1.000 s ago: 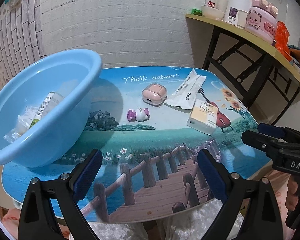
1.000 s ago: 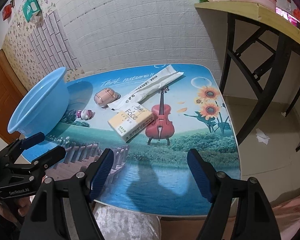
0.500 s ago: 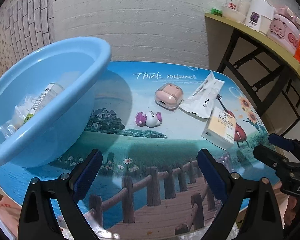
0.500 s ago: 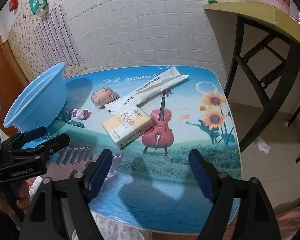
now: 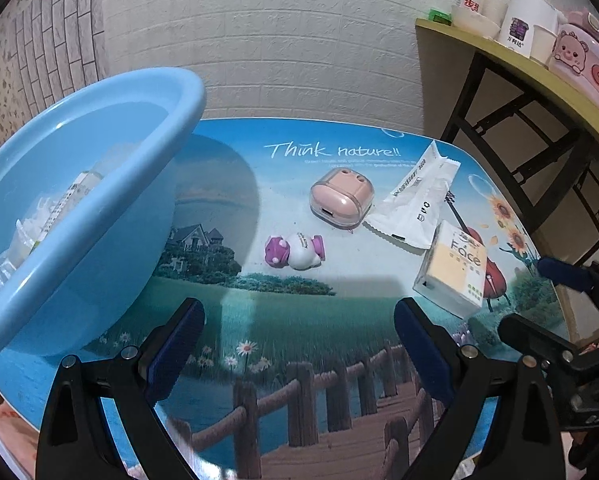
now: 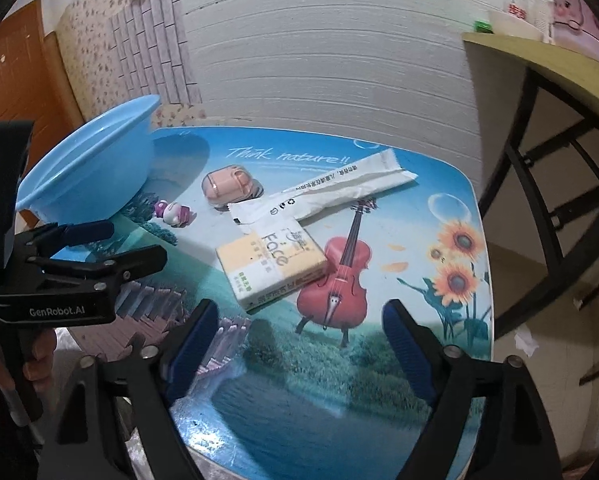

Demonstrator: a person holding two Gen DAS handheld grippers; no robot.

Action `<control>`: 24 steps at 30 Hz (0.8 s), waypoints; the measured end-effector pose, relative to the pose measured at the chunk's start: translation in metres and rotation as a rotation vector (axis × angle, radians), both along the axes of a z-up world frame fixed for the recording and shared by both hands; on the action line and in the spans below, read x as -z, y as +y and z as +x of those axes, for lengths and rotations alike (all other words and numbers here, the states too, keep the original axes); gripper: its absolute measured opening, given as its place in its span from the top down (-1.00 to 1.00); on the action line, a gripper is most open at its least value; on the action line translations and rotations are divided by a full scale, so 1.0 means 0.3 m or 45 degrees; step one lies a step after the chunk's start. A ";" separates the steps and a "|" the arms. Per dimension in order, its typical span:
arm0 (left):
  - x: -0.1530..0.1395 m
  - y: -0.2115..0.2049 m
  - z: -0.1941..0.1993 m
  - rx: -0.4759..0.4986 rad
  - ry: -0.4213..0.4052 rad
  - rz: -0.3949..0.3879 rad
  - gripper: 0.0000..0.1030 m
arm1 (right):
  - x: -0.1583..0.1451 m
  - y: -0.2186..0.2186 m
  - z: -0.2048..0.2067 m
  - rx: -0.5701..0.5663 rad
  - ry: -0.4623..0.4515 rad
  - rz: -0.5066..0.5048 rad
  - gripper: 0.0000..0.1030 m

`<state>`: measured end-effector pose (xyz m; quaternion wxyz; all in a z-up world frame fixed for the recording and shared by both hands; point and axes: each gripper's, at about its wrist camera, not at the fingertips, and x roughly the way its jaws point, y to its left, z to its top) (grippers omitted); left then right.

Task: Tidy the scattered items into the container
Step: 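Reach for and grasp the 'Face' tissue pack with the right tool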

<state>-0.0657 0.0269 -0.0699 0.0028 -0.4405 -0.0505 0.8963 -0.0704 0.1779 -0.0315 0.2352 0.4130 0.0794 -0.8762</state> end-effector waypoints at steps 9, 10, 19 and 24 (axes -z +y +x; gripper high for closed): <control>0.011 -0.007 -0.041 -0.016 -0.007 0.008 -0.87 | -0.001 -0.034 -0.040 -0.094 0.036 0.027 -0.91; 0.010 -0.009 -0.044 -0.019 -0.005 0.011 -0.87 | 0.000 -0.042 -0.044 -0.116 0.042 0.040 -0.92; 0.022 -0.009 -0.076 -0.032 -0.012 0.033 -0.87 | 0.035 -0.095 -0.109 -0.264 0.061 0.084 -0.95; 0.037 -0.012 -0.096 -0.048 -0.022 0.040 -0.87 | 0.059 -0.118 -0.139 -0.328 0.045 0.081 -0.95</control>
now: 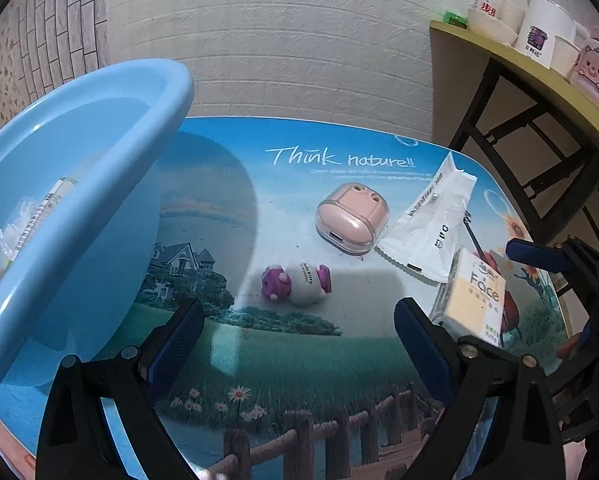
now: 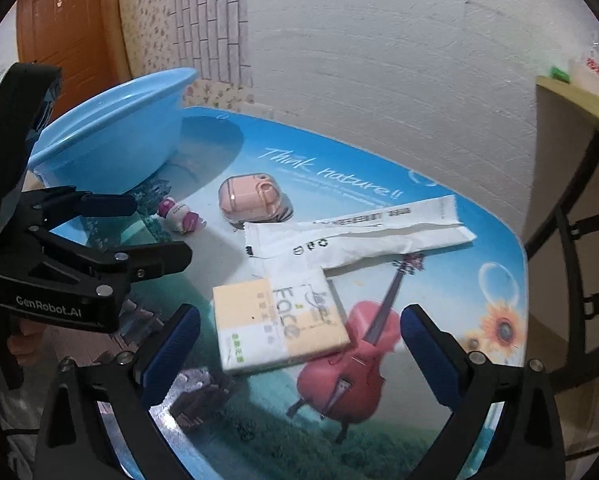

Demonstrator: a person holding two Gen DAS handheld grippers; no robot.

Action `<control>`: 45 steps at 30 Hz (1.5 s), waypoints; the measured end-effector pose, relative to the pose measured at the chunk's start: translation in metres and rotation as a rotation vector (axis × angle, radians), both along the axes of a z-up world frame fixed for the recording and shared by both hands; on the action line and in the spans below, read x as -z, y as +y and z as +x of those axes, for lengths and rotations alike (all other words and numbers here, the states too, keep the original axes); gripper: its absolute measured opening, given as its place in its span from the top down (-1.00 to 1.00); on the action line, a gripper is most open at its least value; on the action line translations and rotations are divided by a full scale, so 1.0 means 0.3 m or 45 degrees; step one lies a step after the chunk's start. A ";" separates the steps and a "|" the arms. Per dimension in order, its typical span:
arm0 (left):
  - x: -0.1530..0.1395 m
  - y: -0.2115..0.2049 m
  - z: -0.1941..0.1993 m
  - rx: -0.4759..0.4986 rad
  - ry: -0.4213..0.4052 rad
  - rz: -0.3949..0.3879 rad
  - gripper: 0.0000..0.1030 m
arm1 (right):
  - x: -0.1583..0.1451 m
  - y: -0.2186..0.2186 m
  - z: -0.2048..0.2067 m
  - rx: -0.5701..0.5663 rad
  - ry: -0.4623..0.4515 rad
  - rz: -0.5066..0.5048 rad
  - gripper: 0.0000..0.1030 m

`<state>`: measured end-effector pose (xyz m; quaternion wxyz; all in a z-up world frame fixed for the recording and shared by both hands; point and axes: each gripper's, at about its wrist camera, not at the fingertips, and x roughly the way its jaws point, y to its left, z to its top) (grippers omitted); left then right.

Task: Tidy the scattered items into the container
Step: 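Reach for and grasp the 'Face' tissue pack with the right tool, then grasp the pink-and-white figurine with the left tool while the right tool holds the tissue pack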

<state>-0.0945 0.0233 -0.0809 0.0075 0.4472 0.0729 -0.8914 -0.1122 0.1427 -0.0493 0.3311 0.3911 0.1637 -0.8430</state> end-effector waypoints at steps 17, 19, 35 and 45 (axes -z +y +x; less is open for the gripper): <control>0.004 -0.004 -0.026 -0.183 0.018 0.023 -0.86 | 0.034 -0.024 -0.027 -0.030 -0.081 -0.013 -0.32; 0.005 -0.005 -0.025 -0.196 0.025 0.025 -0.86 | 0.036 -0.023 -0.023 -0.026 -0.076 -0.024 -0.32; -0.001 -0.005 -0.025 -0.161 0.047 -0.034 0.34 | 0.033 -0.002 0.009 0.072 -0.071 -0.052 -0.31; 0.003 -0.039 0.073 -0.021 0.134 -0.019 0.34 | 0.031 0.015 0.013 0.130 -0.087 -0.037 -0.31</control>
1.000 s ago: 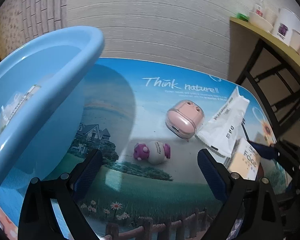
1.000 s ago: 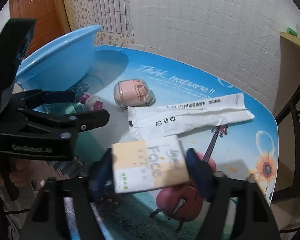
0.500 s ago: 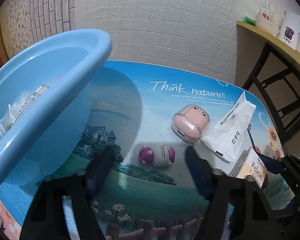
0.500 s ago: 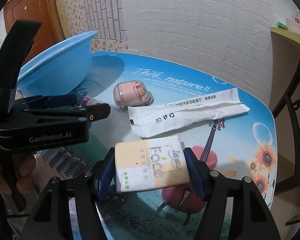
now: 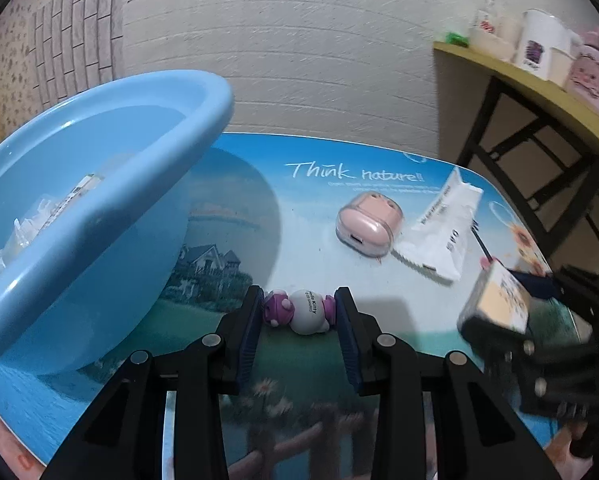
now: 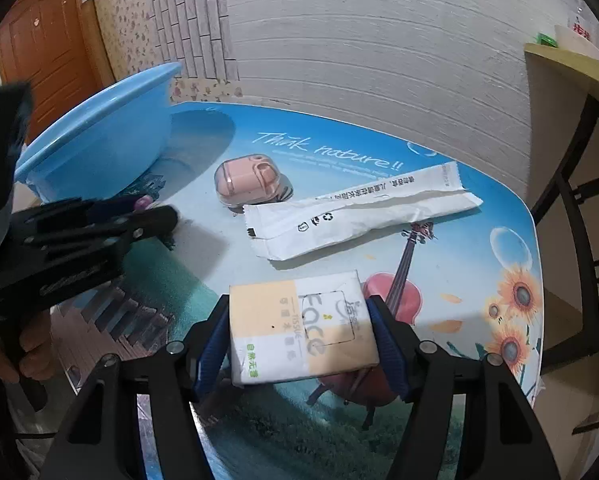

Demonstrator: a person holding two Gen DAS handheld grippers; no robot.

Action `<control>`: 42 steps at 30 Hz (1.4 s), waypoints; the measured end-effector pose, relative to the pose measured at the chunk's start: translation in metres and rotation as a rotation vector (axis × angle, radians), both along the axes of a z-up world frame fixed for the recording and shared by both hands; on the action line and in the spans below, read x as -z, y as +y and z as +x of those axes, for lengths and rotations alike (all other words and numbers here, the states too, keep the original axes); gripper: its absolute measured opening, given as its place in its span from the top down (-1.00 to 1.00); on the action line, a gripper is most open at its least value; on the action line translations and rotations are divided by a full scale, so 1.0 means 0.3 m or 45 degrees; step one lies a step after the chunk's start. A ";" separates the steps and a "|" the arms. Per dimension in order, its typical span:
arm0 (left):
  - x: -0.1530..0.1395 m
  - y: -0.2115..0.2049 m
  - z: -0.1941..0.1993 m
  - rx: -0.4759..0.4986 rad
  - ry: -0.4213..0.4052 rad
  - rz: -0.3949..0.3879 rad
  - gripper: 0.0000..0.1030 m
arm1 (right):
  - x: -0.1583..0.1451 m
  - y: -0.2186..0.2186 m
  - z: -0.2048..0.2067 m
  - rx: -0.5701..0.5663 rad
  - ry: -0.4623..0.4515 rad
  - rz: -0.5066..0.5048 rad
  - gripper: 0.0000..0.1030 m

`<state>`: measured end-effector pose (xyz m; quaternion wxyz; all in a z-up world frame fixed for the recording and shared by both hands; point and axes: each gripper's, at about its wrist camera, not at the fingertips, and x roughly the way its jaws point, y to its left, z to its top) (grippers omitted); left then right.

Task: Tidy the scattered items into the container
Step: 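Grasp the pink-and-white figurine with the left tool while the right tool holds the tissue pack, then carry the figurine and tissue pack over the light blue basin with both tools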

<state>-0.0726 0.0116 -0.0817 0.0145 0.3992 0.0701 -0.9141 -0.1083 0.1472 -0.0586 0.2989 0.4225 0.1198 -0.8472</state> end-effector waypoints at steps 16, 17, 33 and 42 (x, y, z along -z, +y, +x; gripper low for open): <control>-0.015 -0.015 0.063 0.103 0.020 0.091 0.34 | -0.011 -0.027 0.035 0.072 -0.030 0.008 -0.31; -0.017 -0.015 0.065 0.106 0.023 0.091 0.34 | -0.012 -0.029 0.039 0.071 -0.029 0.009 -0.31; 0.005 -0.016 0.045 0.029 0.006 -0.012 -0.14 | -0.010 -0.045 0.053 0.075 -0.045 0.022 -0.31; 0.009 0.004 0.049 0.096 0.030 -0.073 0.22 | -0.013 -0.040 0.054 0.077 -0.045 0.018 -0.31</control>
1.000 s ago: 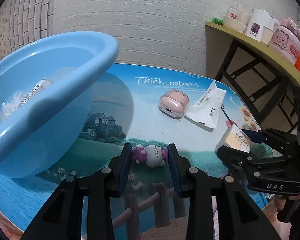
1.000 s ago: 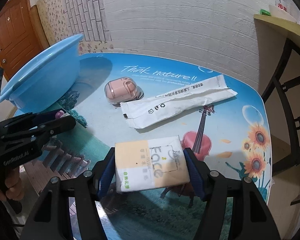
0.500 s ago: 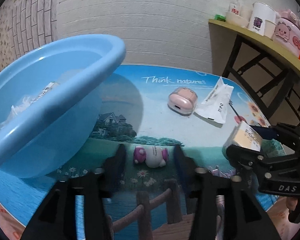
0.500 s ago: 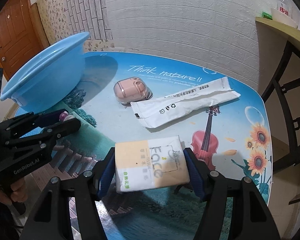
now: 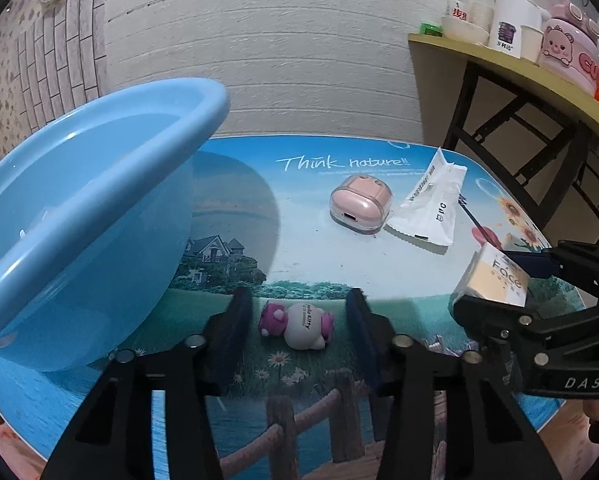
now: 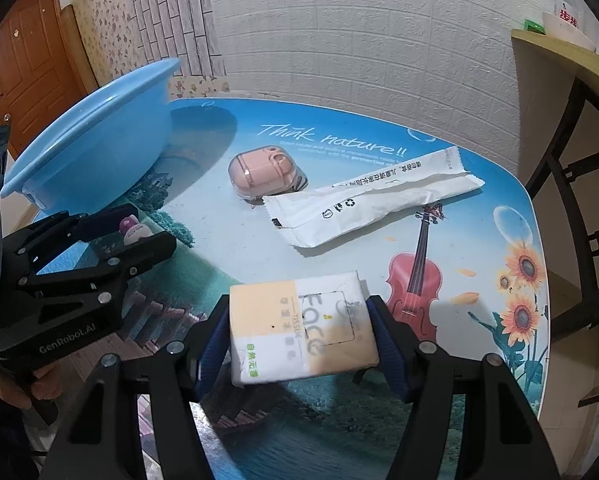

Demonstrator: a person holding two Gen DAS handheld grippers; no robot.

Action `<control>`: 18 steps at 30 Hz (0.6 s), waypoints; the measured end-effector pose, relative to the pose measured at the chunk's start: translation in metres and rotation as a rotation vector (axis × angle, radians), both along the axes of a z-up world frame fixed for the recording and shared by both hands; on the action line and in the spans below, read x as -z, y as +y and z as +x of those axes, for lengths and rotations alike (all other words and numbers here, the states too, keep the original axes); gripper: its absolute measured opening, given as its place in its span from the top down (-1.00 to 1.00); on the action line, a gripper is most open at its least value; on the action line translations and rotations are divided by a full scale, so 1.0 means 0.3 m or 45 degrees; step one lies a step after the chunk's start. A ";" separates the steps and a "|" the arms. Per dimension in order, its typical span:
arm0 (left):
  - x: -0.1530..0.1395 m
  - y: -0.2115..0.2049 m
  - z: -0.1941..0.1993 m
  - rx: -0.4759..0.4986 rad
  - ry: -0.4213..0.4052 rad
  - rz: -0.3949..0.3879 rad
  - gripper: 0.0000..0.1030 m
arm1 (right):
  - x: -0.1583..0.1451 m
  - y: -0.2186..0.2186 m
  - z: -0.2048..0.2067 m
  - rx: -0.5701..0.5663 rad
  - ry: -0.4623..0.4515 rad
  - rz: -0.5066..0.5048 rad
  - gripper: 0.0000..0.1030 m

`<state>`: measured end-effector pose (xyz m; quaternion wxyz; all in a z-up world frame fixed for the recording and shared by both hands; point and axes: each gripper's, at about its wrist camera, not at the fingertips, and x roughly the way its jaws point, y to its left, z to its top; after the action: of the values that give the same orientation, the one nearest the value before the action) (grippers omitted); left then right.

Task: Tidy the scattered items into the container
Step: 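Carry the figurine and tissue pack over the light blue basin with both tools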

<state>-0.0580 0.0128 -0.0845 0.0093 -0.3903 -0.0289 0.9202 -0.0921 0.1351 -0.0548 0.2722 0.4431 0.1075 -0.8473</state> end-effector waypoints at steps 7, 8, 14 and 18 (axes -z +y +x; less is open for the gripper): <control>-0.004 -0.001 0.011 0.032 0.000 0.015 0.33 | -0.001 -0.004 0.005 0.006 0.004 0.002 -0.31; -0.005 0.002 0.012 0.039 -0.002 0.020 0.33 | -0.004 -0.003 0.006 0.010 0.008 0.001 -0.31; -0.034 0.024 0.033 0.080 0.036 -0.010 0.33 | -0.024 0.004 0.009 0.029 0.023 -0.007 -0.30; -0.066 0.033 0.048 0.088 0.071 -0.042 0.33 | -0.038 0.015 0.007 0.047 0.014 -0.036 -0.30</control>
<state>-0.0435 0.0226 -0.0647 0.0356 -0.3653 0.0000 0.9302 -0.0899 0.1397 -0.0433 0.2621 0.4365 0.0888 -0.8561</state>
